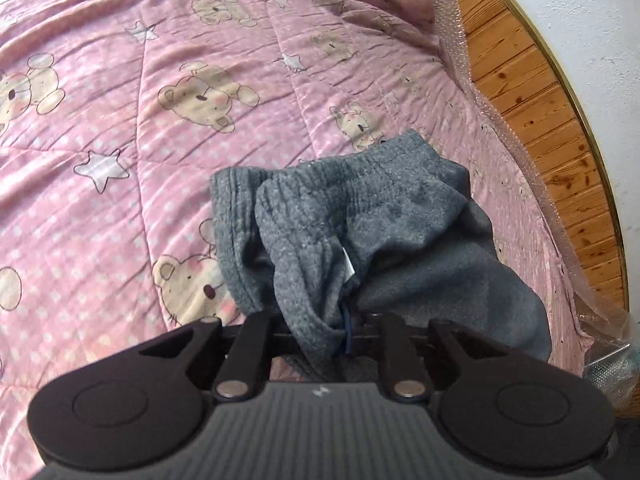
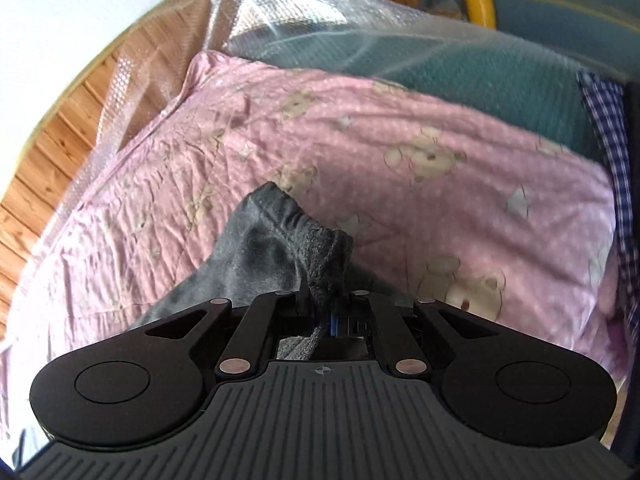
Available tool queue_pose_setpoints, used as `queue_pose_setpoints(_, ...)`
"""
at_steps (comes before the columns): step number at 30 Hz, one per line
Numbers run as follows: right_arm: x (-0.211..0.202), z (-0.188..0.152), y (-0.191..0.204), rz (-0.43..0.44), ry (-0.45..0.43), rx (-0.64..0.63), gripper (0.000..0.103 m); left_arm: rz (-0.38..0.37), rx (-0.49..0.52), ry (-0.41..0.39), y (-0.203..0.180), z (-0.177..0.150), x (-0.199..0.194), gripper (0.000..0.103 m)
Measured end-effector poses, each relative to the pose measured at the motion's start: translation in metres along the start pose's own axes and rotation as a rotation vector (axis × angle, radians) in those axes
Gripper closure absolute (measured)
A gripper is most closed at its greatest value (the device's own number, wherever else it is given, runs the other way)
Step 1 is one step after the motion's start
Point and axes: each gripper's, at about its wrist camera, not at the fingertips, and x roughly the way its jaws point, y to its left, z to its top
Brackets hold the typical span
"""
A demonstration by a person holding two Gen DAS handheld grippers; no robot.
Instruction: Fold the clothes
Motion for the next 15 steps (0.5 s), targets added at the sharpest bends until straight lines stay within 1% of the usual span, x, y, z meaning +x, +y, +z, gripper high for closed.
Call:
queue_pose_setpoints(2,0.012,-0.006,-0.003,-0.029,0.031,-0.019,0.099,-0.006,-0.007,-0.001,0.001,-0.001,0.000,0.086)
queue_pose_setpoints(3,0.017,-0.009,-0.004,-0.044,0.047,-0.029,0.101,-0.003,0.002,0.002,0.000,0.000,-0.001,0.086)
queue_pose_setpoints(5,0.011,-0.013,-0.009,-0.050,0.027,-0.011,0.100,0.001,0.022,0.009,-0.002,0.001,-0.003,0.085)
queue_pose_setpoints(6,0.005,-0.015,-0.012,-0.049,0.009,0.003,0.098,-0.005,0.023,0.008,-0.002,0.002,-0.006,0.081)
queue_pose_setpoints(7,0.000,-0.016,-0.014,-0.048,-0.008,0.017,0.085,-0.011,0.015,0.001,0.000,0.000,-0.012,0.071)
queue_pose_setpoints(8,-0.006,-0.018,-0.017,-0.048,-0.025,0.032,0.075,-0.029,0.002,-0.020,0.003,-0.002,-0.020,0.065)
queue_pose_setpoints(9,-0.012,-0.020,-0.020,-0.047,-0.042,0.046,0.063,-0.047,-0.012,-0.040,0.007,-0.004,-0.028,0.057)
queue_pose_setpoints(10,-0.017,-0.022,-0.022,-0.046,-0.060,0.060,0.050,-0.064,-0.035,-0.063,0.012,-0.007,-0.034,0.054)
queue_pose_setpoints(11,-0.023,-0.024,-0.025,-0.045,-0.077,0.075,0.046,-0.080,-0.059,-0.085,0.017,-0.010,-0.041,0.054)
queue_pose_setpoints(12,-0.027,-0.028,-0.029,-0.034,-0.087,0.102,0.045,-0.092,-0.092,-0.097,0.023,-0.013,-0.044,0.052)
queue_pose_setpoints(13,-0.031,-0.033,-0.035,-0.014,-0.090,0.139,0.045,-0.102,-0.124,-0.100,0.028,-0.015,-0.042,0.050)
queue_pose_setpoints(15,-0.026,-0.042,-0.042,0.029,-0.062,0.198,0.045,-0.117,-0.186,-0.100,0.037,-0.019,-0.035,0.050)
